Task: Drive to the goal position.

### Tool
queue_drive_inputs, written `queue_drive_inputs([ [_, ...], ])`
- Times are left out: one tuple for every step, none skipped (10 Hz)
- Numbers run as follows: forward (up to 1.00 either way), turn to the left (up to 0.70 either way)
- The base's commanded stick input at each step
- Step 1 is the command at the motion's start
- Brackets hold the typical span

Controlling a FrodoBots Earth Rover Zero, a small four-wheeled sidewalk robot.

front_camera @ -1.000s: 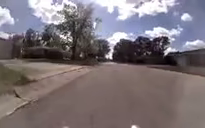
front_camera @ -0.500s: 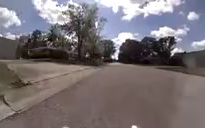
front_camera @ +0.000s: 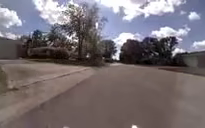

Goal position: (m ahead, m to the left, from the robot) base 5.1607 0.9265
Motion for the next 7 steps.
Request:
queue_drive_inputs([
  [0.85,0.0],
  [0.85,0.0],
  [0.85,0.0],
  [0.85,0.0],
  [0.85,0.0],
  [0.85,0.0],
  [0.85,0.0],
])
